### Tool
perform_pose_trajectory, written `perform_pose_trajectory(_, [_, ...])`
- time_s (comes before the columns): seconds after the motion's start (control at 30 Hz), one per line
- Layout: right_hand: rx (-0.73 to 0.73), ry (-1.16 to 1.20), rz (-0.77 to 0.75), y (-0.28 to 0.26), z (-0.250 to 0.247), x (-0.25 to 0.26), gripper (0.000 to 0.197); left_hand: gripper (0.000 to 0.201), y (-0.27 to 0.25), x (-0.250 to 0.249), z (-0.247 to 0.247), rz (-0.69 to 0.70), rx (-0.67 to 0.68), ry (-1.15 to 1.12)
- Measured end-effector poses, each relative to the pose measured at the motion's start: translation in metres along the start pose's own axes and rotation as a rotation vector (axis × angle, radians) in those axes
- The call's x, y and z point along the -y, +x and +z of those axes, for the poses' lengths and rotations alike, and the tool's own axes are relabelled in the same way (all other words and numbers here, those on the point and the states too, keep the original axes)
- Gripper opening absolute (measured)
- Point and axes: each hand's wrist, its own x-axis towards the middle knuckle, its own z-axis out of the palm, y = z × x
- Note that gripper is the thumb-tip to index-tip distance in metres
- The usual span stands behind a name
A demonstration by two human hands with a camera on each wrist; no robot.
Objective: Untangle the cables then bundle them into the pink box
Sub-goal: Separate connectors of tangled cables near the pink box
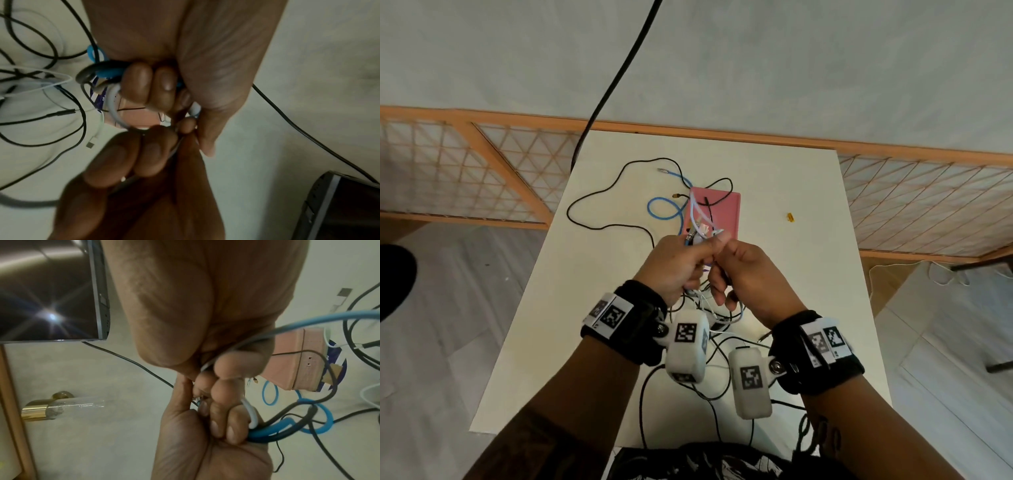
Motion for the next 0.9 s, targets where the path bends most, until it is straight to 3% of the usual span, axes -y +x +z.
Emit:
perform_pose_trajectory(0.13, [0.051, -0.005, -0.001, 0.002, -0.001, -0.002, 0.028, 0.037, 0.007, -0.005, -0.001, 0.098, -0.215, 0.047])
perform_pose_trajectory(0.2, [0.080, -0.012, 0.030, 0.001, -0.002, -0.004, 0.029, 0.038, 0.014, -0.010, -0.008, 0.080, -0.362, -0.063])
perform_pose_trajectory(0.27, [0.083, 0.002, 0.054, -0.001, -0.003, -0.006, 0.032, 0.036, 0.019, -0.012, -0.018, 0.039, -0.309, -0.173])
perform_pose_trajectory(0.37, [0.036, 0.036, 0.036, -0.001, -0.005, -0.007, 0.033, 0.033, 0.009, -0.003, -0.015, 0.000, 0.039, 0.061])
perform_pose_trajectory(0.4, [0.031, 0.040, 0.037, -0.001, -0.005, -0.007, 0.033, 0.030, 0.006, 0.000, -0.011, 0.031, 0.084, 0.103])
perform_pose_trajectory(0.43, [0.035, 0.045, 0.043, -0.001, -0.005, -0.005, 0.032, 0.026, 0.006, -0.001, -0.008, 0.074, 0.043, 0.086])
perform_pose_trajectory(0.47, [0.046, 0.050, 0.053, -0.001, -0.004, -0.004, 0.031, 0.022, 0.011, -0.002, -0.008, 0.105, -0.067, 0.026])
perform_pose_trajectory(0.5, [0.062, 0.053, 0.065, -0.001, -0.003, -0.003, 0.032, 0.033, 0.016, -0.006, -0.010, 0.105, -0.204, -0.060])
perform_pose_trajectory(0.53, [0.077, 0.058, 0.077, -0.002, -0.003, -0.002, 0.033, 0.026, 0.021, -0.011, -0.016, 0.106, -0.283, -0.150])
perform_pose_trajectory(0.6, [0.084, 0.082, 0.082, -0.003, -0.005, -0.001, 0.035, 0.031, 0.023, -0.014, -0.025, 0.062, -0.219, -0.187])
perform_pose_trajectory(0.7, [0.067, 0.106, 0.056, -0.001, -0.008, -0.001, 0.035, 0.038, 0.008, -0.006, -0.016, 0.043, 0.100, 0.110])
perform_pose_trajectory(0.73, [0.069, 0.102, 0.054, 0.000, -0.008, -0.001, 0.034, 0.033, 0.006, -0.005, -0.010, 0.069, 0.096, 0.127])
perform_pose_trajectory(0.83, [0.079, 0.105, 0.056, 0.002, -0.005, -0.001, 0.031, 0.028, 0.015, -0.011, -0.009, 0.099, -0.156, -0.020])
perform_pose_trajectory(0.9, [0.093, 0.095, 0.044, 0.001, -0.006, -0.003, 0.030, 0.029, 0.020, -0.011, -0.017, 0.089, -0.153, -0.044])
